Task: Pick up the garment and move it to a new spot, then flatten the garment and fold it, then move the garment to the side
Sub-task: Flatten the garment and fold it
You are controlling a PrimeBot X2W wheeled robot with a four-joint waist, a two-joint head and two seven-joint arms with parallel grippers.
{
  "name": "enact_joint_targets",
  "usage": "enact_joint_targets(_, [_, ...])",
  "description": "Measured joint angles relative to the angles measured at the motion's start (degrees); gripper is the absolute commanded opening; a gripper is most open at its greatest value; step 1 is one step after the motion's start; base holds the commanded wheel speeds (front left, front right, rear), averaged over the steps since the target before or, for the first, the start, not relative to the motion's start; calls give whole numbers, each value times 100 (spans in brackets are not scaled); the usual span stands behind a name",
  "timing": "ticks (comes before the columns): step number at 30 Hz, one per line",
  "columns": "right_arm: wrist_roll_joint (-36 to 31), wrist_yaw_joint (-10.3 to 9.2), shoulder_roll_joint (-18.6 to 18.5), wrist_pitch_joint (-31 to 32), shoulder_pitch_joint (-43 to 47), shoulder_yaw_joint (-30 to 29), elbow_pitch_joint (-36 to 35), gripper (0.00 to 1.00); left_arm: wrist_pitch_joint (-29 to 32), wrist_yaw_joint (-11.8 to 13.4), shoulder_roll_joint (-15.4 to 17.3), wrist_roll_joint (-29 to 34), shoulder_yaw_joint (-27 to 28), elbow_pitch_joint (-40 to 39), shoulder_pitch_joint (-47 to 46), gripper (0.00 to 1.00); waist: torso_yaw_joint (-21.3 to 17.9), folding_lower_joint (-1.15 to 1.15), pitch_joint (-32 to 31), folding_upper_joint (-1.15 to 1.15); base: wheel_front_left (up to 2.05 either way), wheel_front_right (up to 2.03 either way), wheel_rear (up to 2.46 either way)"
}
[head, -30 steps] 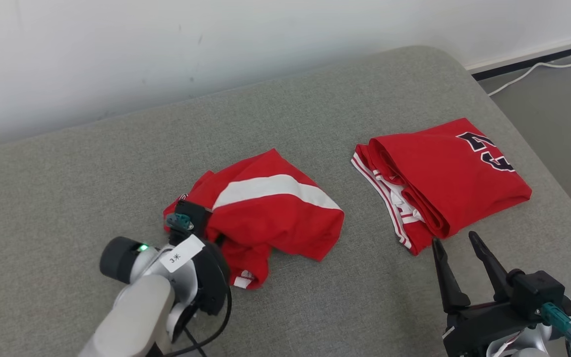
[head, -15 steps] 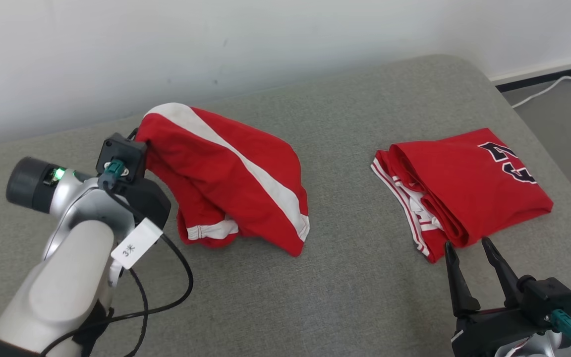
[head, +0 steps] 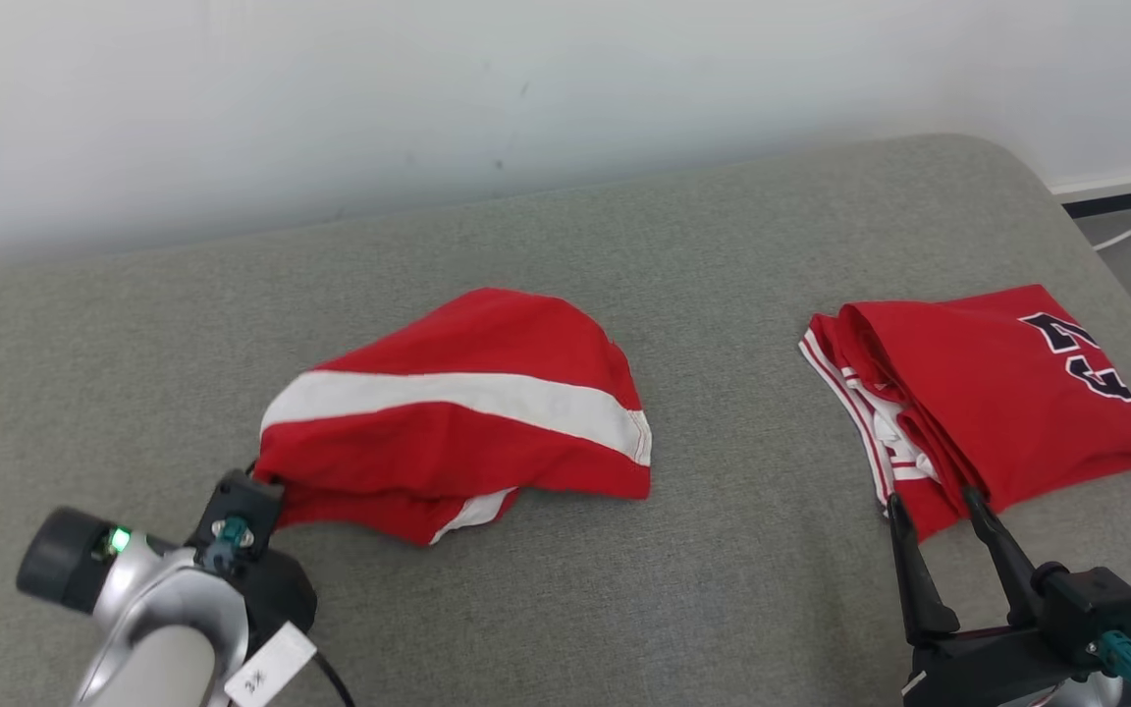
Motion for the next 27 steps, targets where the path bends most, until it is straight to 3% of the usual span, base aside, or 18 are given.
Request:
enact_joint_targets(6, [-1, -16, -26, 2, 49, 0, -26, 100, 1, 7, 32, 0, 45, -82, 489, 21, 163, 0, -13, 0, 0, 0, 0])
enact_joint_targets(7, [-1, -16, -32, 3, 49, 1, -30, 100, 5, 7, 31, -1, 60, -87, 554, 40, 188, 0, -16, 0, 0, 0, 0])
enact_joint_targets(9, [-1, -16, -46, 11, 50, 1, -49, 100, 9, 24, 32, -9, 113, -103, 663, 100, 236, 0, -19, 0, 0, 0, 0])
enact_joint_targets(22, [-11, -15, -48, 77, 38, 89, -51, 100, 103, 52, -85, -337, 857, -325, 1322, 100, 378, 0, -85, 0, 0, 0, 0])
enact_joint_targets(27, [-11, -15, -49, 79, 52, 75, -10, 100, -5, 56, -504, -502, 1775, -798, 1724, 100, 395, 0, -145, 0, 0, 0, 0])
